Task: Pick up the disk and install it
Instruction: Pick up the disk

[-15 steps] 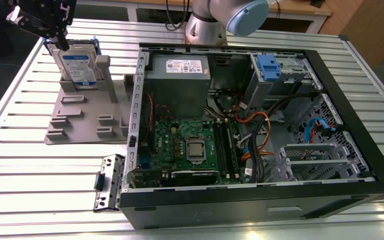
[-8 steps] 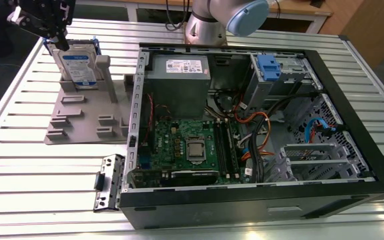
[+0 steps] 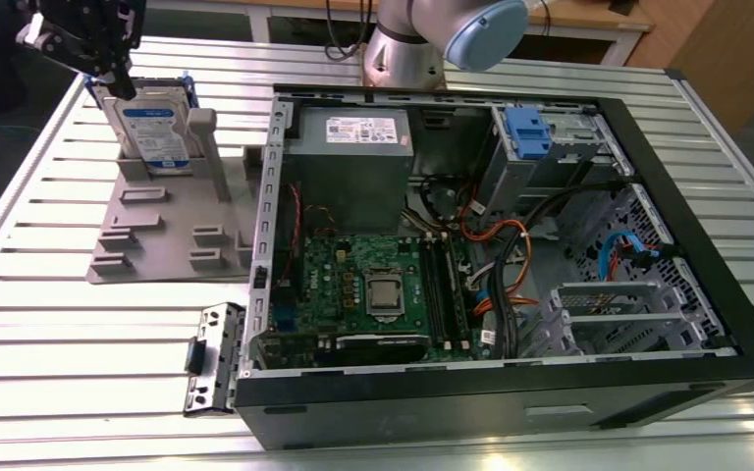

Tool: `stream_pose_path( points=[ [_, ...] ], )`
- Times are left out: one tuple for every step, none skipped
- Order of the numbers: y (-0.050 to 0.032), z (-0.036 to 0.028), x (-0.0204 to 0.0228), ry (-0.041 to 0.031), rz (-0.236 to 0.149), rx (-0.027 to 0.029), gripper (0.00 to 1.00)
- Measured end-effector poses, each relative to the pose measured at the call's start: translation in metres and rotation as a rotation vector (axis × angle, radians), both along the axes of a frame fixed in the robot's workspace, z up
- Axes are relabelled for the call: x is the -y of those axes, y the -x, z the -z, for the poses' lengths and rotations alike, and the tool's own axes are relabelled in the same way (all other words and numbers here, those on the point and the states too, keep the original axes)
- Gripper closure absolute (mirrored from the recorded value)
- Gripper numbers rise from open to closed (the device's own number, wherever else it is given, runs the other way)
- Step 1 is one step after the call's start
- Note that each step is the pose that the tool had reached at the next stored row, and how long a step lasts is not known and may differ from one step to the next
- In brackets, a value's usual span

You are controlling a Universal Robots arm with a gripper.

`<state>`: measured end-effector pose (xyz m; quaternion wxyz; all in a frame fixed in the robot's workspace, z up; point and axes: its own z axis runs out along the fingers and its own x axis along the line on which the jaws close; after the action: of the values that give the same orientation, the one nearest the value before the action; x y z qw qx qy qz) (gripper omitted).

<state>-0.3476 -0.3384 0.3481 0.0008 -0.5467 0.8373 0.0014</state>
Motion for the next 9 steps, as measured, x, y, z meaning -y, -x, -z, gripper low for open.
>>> stream_pose_path(
  points=[
    [0.0, 0.0, 0.0, 0.0002, -0.008, 0.0, 0.9],
    [0.0, 0.0, 0.0, 0.0004, -0.015, 0.0, 0.9],
    [0.0, 0.0, 0.0, 0.0004, -0.024, 0.0, 0.9],
    [0.0, 0.0, 0.0, 0.0005, -0.033, 0.0, 0.9],
    [0.0, 0.0, 0.0, 0.0007, -0.043, 0.0, 0.9],
    [0.0, 0.0, 0.0, 0.0008, -0.054, 0.0, 0.9],
    [0.0, 0.0, 0.0, 0.0008, -0.065, 0.0, 0.9],
    [0.0, 0.0, 0.0, 0.0009, -0.076, 0.0, 0.9],
    [0.0, 0.0, 0.0, 0.0009, -0.089, 0.0, 0.9]
  ],
)
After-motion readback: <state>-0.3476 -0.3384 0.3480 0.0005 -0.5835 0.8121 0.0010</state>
